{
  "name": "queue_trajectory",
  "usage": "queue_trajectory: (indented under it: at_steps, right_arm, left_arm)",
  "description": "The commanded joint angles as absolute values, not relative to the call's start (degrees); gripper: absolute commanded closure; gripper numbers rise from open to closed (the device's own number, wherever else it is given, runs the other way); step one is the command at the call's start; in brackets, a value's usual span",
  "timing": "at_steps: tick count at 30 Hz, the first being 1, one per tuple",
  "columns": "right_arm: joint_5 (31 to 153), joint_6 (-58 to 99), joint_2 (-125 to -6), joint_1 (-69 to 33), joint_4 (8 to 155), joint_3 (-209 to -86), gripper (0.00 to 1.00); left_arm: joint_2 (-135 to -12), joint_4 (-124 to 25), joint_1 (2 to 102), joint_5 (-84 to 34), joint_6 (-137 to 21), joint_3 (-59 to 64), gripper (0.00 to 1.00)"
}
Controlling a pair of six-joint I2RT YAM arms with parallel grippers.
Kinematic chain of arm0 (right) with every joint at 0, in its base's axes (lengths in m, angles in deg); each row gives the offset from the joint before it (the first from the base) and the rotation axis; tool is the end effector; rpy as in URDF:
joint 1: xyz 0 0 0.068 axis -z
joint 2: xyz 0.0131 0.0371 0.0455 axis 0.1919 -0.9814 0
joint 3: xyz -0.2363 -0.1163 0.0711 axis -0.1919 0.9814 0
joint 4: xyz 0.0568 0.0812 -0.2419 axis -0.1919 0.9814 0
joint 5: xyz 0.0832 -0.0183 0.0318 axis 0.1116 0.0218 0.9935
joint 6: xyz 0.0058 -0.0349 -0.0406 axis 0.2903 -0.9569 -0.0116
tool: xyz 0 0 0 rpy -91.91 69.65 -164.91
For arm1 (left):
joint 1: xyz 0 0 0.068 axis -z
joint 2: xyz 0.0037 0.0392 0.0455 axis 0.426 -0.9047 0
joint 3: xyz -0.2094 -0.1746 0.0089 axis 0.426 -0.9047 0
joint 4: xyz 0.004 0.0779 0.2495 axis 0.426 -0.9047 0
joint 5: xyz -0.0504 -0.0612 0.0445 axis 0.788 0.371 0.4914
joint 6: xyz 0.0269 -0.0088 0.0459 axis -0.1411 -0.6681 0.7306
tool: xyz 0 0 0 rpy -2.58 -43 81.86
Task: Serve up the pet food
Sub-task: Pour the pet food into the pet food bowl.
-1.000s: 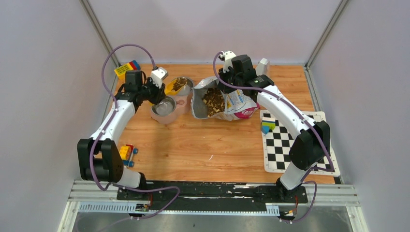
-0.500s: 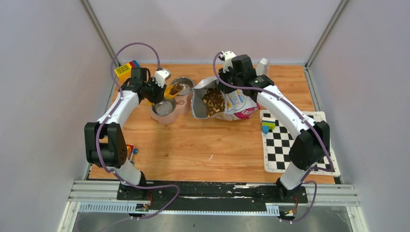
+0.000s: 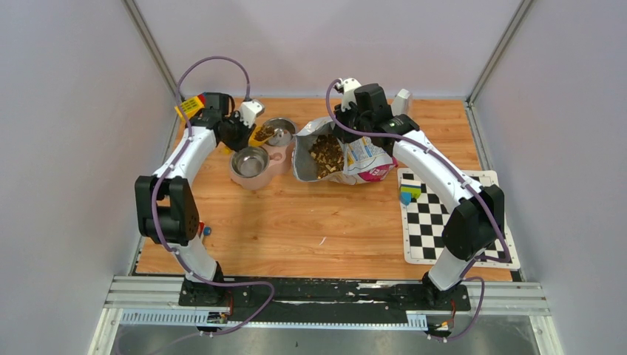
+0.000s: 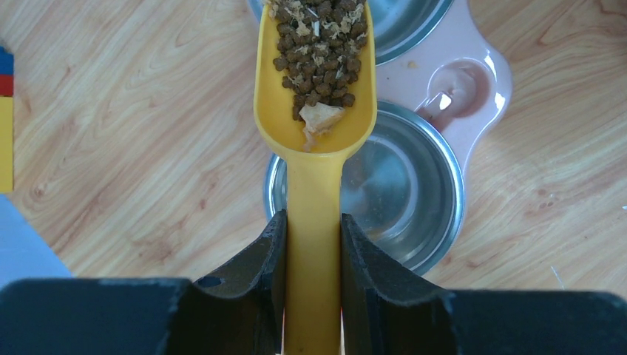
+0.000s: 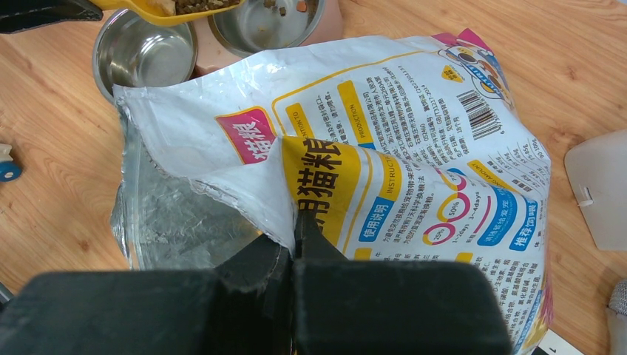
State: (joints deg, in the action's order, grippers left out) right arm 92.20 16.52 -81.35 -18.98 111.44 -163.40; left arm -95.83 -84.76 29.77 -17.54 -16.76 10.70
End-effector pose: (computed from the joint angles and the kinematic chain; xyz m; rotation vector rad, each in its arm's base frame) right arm 0.3351 0.1995 0.3487 -0.6052 2.1472 0.4712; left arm 0.3745 -0.0394 0.2761 0.8275 2.2665 -0.1281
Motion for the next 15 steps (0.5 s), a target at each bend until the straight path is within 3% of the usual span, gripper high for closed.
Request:
queue_trajectory:
  at_steps: [1,15]
  right_arm:
    - [91.22,15.82,-78.55,-17.94,110.78,-164.75,1.0]
    - [91.7,15.89,-78.28,-17.94,110.81,-163.82,1.0]
  left_arm:
    - [-97.11,-88.06,31.36,-20.65,-14.68,15.03,1.0]
    - [-100.68,-92.15,35.9,-27.76,-12.24,20.99,1.0]
